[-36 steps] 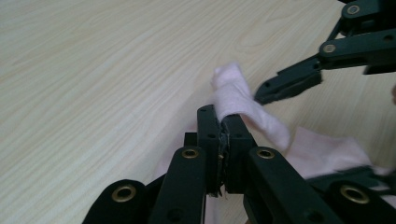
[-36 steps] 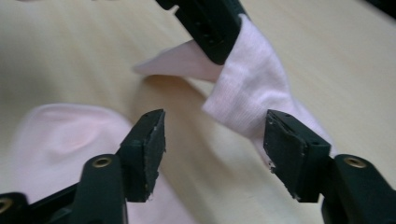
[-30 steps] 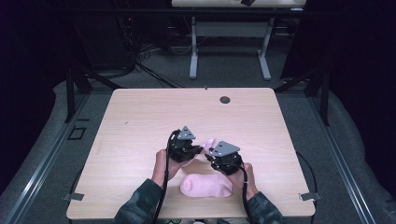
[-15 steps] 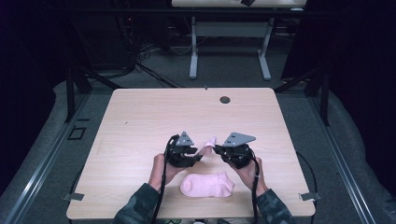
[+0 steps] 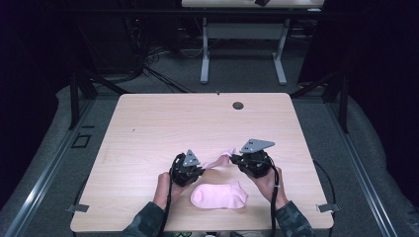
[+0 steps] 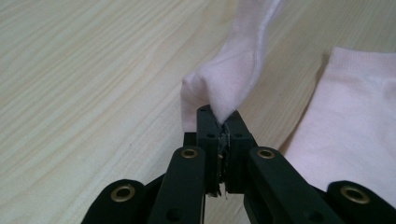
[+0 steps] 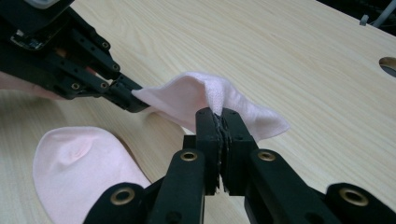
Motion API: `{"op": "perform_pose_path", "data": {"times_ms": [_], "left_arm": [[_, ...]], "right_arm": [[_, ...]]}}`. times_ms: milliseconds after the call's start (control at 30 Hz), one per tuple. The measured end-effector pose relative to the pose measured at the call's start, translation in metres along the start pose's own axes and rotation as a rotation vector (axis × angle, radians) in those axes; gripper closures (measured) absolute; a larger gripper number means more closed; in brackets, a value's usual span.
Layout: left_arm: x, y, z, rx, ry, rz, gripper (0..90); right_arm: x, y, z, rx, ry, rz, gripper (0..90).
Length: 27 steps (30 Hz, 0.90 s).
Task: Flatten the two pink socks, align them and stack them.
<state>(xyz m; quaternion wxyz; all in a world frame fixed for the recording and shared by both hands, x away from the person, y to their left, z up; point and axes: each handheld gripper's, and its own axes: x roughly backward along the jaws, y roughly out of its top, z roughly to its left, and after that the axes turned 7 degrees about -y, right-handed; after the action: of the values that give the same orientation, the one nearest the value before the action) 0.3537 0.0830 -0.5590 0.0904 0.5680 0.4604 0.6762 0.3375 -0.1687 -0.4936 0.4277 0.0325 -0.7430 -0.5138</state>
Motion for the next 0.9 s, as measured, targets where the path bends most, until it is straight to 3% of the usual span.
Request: {"op": "perform_pose_path", "data": {"times_ms": [167,367,500,567,633,700,800,833,900], "left_arm": [[0.010,0.004,-0.004,-0.002,0.004,0.005,88.8],[0.038,0.008,-0.016,-0.002,-0.033,-0.001,88.8],[0.055,0.010,-0.031,0.005,-0.097,0.004,88.7],[0.060,0.010,-0.040,0.013,-0.151,0.032,88.7],[0.064,0.006,-0.048,0.045,-0.228,0.046,88.7],[0.063,0.001,-0.054,0.067,-0.279,0.085,88.6],[0.050,-0.009,-0.050,0.126,-0.345,0.134,88.5],[0.048,-0.010,-0.049,0.134,-0.331,0.144,88.3],[0.039,-0.013,-0.039,0.175,-0.326,0.166,87.6]], "right_arm": [[0.008,-0.005,-0.004,-0.012,0.004,0.003,87.5],[0.030,-0.013,-0.002,-0.009,0.027,0.014,87.5],[0.052,-0.020,0.005,-0.005,0.053,0.029,87.5],[0.062,-0.022,0.010,-0.007,0.071,0.043,87.5],[0.075,-0.025,0.015,-0.016,0.100,0.059,87.5],[0.083,-0.030,0.018,-0.037,0.131,0.099,87.5],[0.078,-0.033,0.017,-0.076,0.187,0.169,87.4],[0.068,-0.033,0.015,-0.085,0.198,0.221,87.0],[0.049,-0.034,0.010,-0.101,0.194,0.243,85.9]]}}
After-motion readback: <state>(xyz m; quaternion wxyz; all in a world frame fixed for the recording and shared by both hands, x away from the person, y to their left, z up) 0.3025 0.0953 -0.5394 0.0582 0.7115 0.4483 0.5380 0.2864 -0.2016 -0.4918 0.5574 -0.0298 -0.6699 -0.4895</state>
